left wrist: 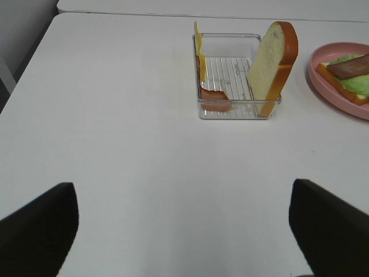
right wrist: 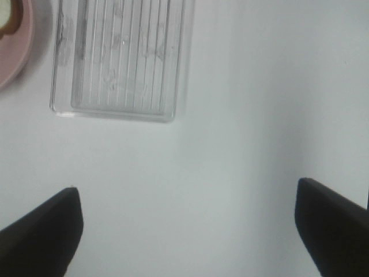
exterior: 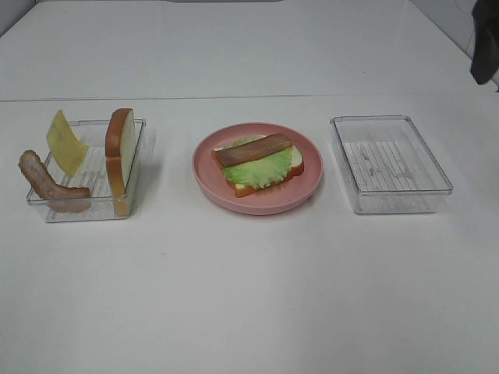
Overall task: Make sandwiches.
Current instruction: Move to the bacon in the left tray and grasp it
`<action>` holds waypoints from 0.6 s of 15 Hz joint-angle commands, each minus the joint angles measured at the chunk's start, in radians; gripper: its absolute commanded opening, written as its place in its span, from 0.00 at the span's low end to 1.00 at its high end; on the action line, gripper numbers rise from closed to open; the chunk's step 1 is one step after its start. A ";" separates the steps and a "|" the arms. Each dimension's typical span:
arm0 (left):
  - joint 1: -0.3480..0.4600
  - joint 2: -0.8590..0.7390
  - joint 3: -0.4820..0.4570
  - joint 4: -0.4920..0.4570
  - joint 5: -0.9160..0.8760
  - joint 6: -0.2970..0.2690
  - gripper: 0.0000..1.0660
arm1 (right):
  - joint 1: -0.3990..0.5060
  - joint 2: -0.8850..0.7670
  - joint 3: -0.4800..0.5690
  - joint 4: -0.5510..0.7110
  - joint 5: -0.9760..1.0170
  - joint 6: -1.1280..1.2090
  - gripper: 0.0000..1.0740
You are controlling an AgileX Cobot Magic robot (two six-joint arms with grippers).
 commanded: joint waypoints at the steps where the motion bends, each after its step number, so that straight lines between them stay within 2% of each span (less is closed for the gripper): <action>1: 0.002 -0.016 0.001 -0.007 -0.004 0.000 0.85 | -0.004 -0.125 0.121 0.011 0.102 -0.006 0.90; 2: 0.002 -0.016 0.001 -0.007 -0.004 0.000 0.85 | -0.004 -0.249 0.230 0.010 0.090 0.014 0.90; 4: 0.002 -0.016 0.001 -0.007 -0.004 0.000 0.85 | -0.004 -0.369 0.317 0.011 0.072 0.022 0.90; 5: 0.002 -0.016 0.001 -0.007 -0.004 0.000 0.85 | -0.004 -0.528 0.409 0.011 0.061 0.026 0.90; 8: 0.002 -0.016 0.001 -0.007 -0.004 0.000 0.85 | -0.004 -0.668 0.477 0.007 0.058 0.025 0.90; 9: 0.002 -0.016 0.001 -0.007 -0.004 0.000 0.85 | -0.004 -0.770 0.525 0.000 0.058 0.024 0.90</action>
